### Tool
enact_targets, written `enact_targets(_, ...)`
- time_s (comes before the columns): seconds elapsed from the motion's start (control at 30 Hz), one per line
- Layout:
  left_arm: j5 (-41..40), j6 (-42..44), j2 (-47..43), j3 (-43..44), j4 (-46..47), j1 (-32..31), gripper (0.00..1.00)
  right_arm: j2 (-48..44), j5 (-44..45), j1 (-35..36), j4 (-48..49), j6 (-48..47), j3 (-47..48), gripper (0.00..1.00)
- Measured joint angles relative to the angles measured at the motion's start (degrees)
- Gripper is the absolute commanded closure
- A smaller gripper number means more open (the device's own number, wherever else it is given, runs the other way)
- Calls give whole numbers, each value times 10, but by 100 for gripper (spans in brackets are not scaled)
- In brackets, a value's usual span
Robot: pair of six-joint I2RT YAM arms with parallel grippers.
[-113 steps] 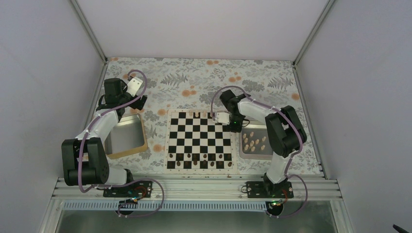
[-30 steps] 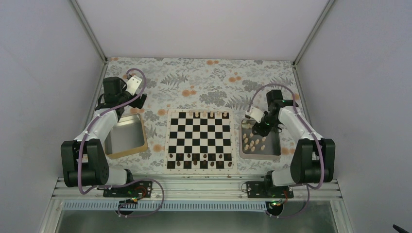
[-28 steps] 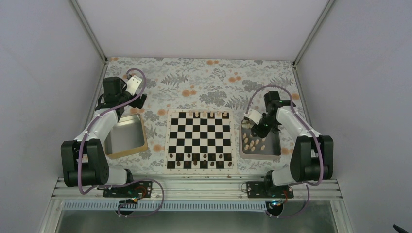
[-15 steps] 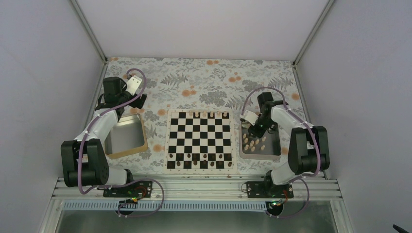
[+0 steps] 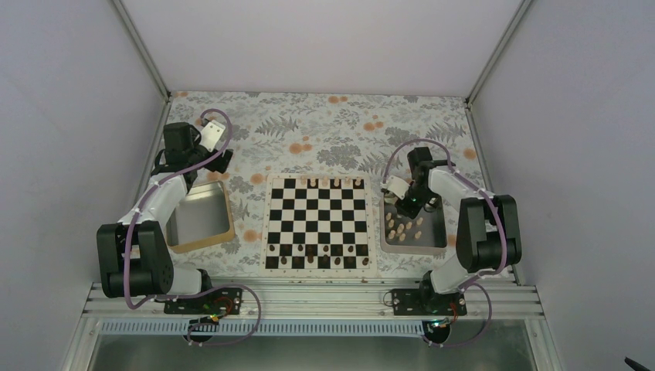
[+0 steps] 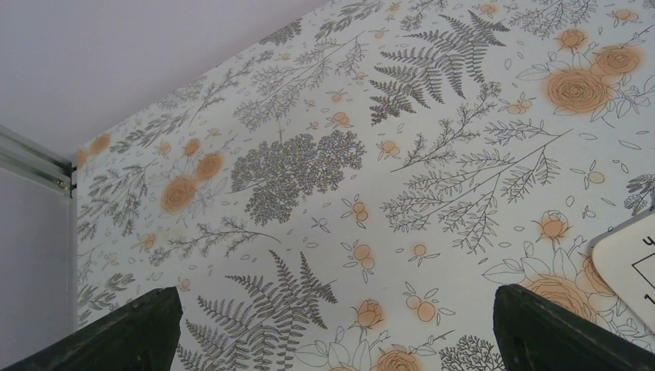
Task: Set up the chess pieces on the board
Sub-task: Pick up the chess piece from the storage box, then place the chess piece on the chessboard.
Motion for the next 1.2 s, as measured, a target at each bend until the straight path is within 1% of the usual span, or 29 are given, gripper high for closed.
enact_targets(0.13,0,0,1,0,0,0,0,0,6,3,-2,1,1,90)
enact_targets(0.3,0,0,1,0,0,0,0,-11,19,7,-30,1,21,91)
enact_targets(0.5,0,0,1,0,1,1,0,-23,35,30,-72,2,96,91)
enact_targets(0.63,1,2,1,0,1,1,0,-19,39,62,-90,3,150,90)
enact_targets(0.77,3,3,0,0,2,3,0,14,39,105,-94,8,196,90)
enact_targets(0.97,8,3,0,0,2,5,0,101,32,161,-77,18,229,90)
enact_targets(1.2,9,4,0,0,2,5,0,154,19,184,-41,24,239,89)
